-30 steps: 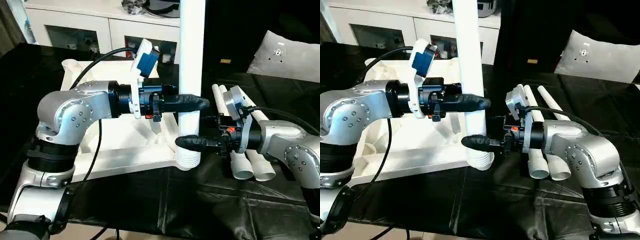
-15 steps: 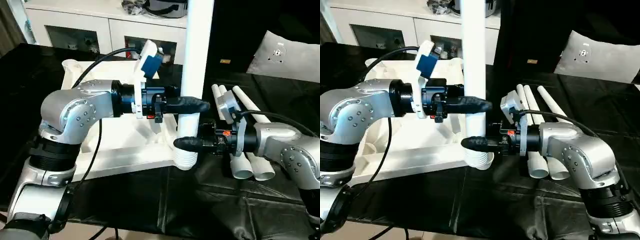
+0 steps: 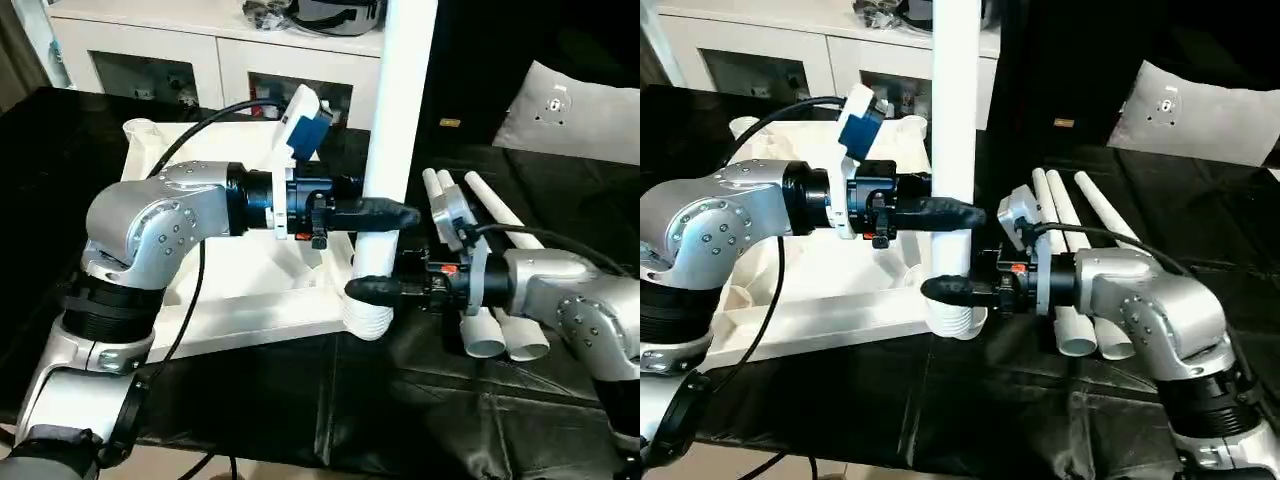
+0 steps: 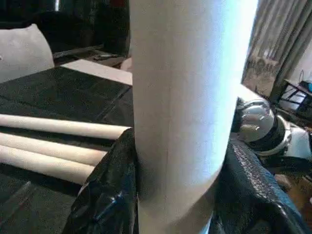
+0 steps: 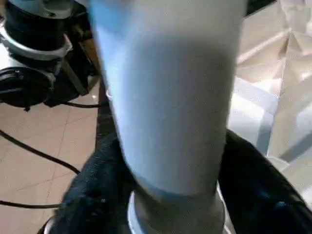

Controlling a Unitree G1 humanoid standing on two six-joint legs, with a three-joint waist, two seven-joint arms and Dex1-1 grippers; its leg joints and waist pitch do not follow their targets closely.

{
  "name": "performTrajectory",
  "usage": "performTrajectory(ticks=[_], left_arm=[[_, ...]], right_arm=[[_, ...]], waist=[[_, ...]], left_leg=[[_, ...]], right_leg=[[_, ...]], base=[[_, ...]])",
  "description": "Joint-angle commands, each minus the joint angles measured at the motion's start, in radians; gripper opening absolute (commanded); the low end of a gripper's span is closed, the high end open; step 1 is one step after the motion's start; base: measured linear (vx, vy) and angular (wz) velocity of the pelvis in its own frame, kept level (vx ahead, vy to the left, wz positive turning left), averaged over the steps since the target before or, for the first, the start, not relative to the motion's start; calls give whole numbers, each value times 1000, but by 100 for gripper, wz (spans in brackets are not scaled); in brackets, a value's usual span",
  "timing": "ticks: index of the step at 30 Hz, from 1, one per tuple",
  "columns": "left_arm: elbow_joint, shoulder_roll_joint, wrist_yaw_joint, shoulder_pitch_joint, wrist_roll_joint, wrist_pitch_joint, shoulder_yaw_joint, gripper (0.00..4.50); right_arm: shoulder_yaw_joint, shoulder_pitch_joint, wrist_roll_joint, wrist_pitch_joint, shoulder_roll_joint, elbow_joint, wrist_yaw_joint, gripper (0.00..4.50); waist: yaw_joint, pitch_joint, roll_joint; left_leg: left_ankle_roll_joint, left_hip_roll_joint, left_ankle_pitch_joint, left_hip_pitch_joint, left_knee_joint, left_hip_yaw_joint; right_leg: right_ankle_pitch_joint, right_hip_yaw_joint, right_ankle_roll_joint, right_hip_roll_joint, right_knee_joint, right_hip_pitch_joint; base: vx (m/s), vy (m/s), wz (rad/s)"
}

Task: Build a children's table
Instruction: Pick table leg

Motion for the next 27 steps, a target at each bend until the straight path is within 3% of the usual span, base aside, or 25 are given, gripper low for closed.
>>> performTrajectory(ticks=[1,7,8,12,14,24,27], left_arm=[[-13,1,-11,-29,5,-13,-12,185],[-19,3,-24,-26,10,-12,-16,185],[-20,5,-26,-25,12,-13,-17,185],[-20,5,-29,-25,13,-15,-18,185],[-21,5,-32,-24,13,-14,-18,184],[-14,1,-39,-25,34,-27,-29,184],[-9,2,-38,-21,42,-34,-30,184]], right_arm=[[8,-4,-11,7,-1,6,-15,290],[2,-2,-12,4,7,5,-14,294],[2,-1,-11,5,6,2,-11,267],[-2,0,-4,4,9,0,-7,254],[-2,1,-4,1,12,-2,-6,222],[2,18,-17,-16,21,-9,-8,199],[9,18,-34,-29,28,-3,-22,199]], waist=[[3,-71,1],[3,-70,1],[2,-70,1],[2,-69,0],[3,-70,5],[2,-70,0],[1,-69,5]], left_leg=[[10,42,37,-6,-74,0],[8,43,33,-6,-75,1],[7,43,34,-5,-76,0],[9,43,29,-6,-76,1],[8,43,35,-5,-75,0],[7,43,29,-6,-76,1],[6,43,28,-6,-75,1]], right_leg=[[-136,50,-207,-85,-65,69],[-136,50,-207,-86,-65,69],[-134,50,-207,-85,-65,69],[-136,50,-206,-86,-66,70],[-129,50,-209,-86,-64,69],[-126,50,-210,-85,-65,70],[-136,50,-207,-85,-66,69]], base=[[0,0,0],[0,0,0],[0,0,0],[0,0,0],[0,0,0],[0,0,0],[0,0,0]])
